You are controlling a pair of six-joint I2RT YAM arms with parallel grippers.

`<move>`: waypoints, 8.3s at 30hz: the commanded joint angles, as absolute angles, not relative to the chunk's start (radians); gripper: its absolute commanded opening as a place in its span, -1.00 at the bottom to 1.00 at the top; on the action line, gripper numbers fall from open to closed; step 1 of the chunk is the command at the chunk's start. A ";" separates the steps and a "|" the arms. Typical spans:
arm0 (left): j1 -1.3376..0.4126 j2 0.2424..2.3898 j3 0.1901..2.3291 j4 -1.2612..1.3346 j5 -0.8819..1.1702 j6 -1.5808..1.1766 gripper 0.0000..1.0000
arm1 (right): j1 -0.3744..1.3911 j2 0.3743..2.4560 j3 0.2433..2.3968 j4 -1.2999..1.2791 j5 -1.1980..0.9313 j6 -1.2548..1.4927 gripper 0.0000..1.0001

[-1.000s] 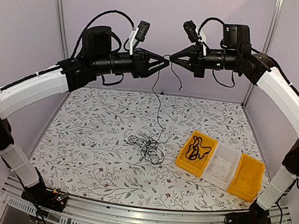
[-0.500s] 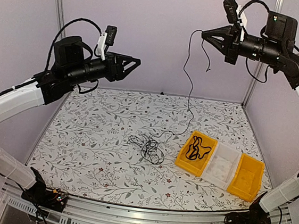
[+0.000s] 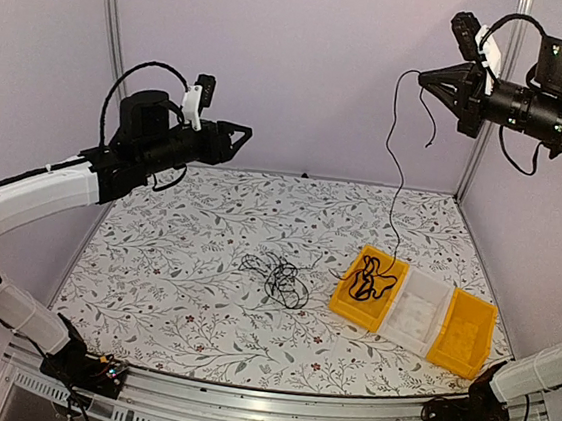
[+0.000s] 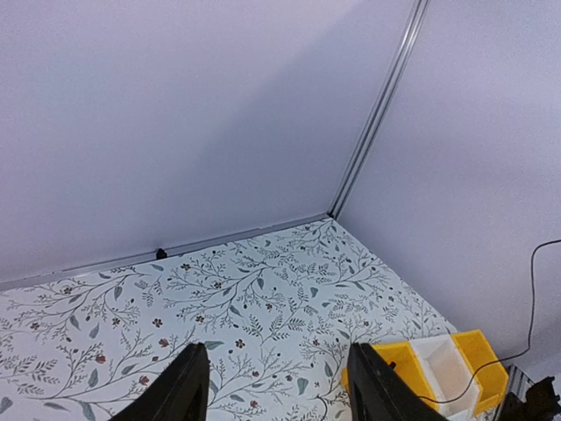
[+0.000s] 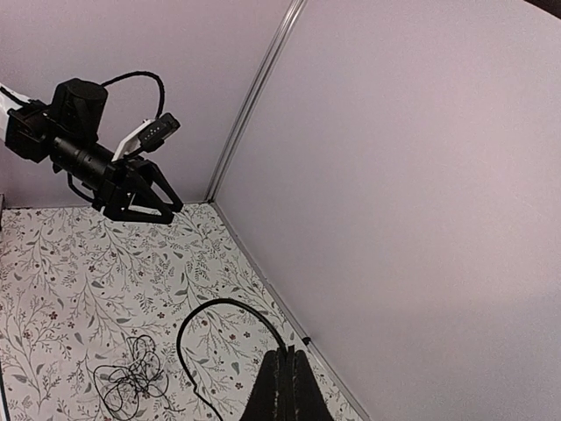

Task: Untangle the cables

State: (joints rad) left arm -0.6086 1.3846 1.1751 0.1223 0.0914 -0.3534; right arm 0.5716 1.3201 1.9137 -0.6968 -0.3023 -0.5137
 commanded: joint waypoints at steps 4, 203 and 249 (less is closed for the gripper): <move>-0.583 1.409 1.169 0.159 0.084 -0.374 0.13 | 0.554 1.240 1.800 -0.737 -0.211 -0.582 -1.00; -0.740 1.525 1.333 -0.295 0.524 -0.267 -1.00 | 0.729 1.697 1.631 -0.513 -0.565 -0.455 -0.18; -0.630 1.719 1.040 0.104 -0.056 -0.464 -0.67 | 0.467 1.537 1.902 -0.688 -0.649 -0.246 -1.00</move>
